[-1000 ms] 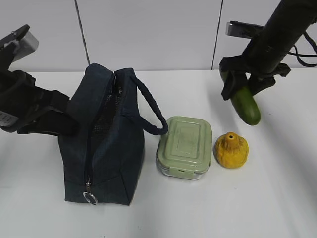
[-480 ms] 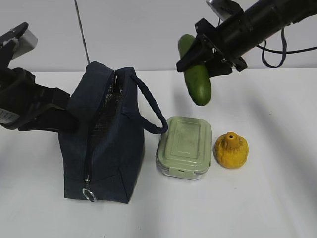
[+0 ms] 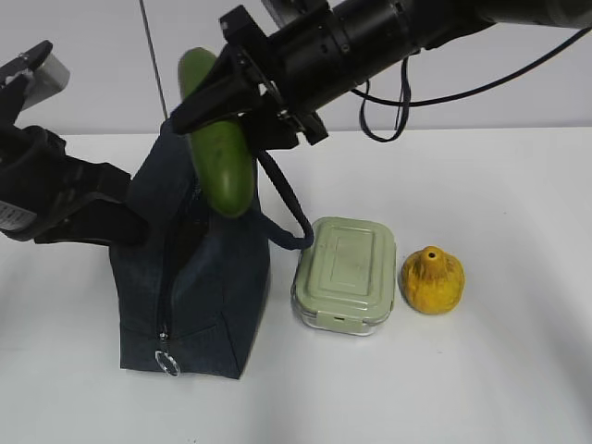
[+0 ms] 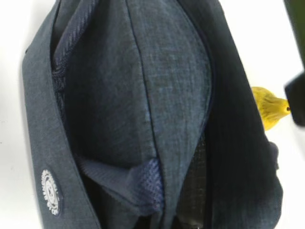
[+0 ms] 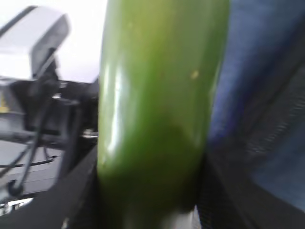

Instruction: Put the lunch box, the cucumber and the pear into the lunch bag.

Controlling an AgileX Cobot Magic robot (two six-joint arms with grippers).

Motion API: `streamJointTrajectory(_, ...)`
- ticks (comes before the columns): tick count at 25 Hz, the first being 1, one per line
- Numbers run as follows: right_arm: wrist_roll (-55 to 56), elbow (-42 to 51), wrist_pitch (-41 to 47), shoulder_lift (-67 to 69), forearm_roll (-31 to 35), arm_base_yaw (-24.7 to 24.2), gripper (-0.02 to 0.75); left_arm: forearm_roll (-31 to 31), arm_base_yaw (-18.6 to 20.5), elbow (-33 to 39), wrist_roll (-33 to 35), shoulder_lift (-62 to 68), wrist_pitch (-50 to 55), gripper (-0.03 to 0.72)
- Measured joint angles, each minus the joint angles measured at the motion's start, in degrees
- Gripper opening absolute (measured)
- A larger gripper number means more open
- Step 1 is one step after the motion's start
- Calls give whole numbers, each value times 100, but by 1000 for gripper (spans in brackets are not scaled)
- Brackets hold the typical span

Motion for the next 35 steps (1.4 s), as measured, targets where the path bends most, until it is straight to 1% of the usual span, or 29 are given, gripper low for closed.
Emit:
streamJointTrajectory(3,-24,0,-232,0,311,212,380,-16,0,0,0,0,-43,3)
streamJointTrajectory(10,-34,0,-1011,0,272,452,379,-174,0,0,0,0,-98,3)
streamJointTrajectory(15,-36,0,-1369,0,-218,502,379,-220,0,0,0,0,-117,3)
streamJointTrajectory(24,-15,22,-1789,0,-1543,502,379,-287,0,0,0,0,-129,3)
streamJointTrajectory(30,128,22,-1819,84,-2210,502,379,-305,0,0,0,0,-171,3)
streamJointTrajectory(35,177,22,-1664,84,-2413,502,385,-381,-5,0,0,0,-197,3)
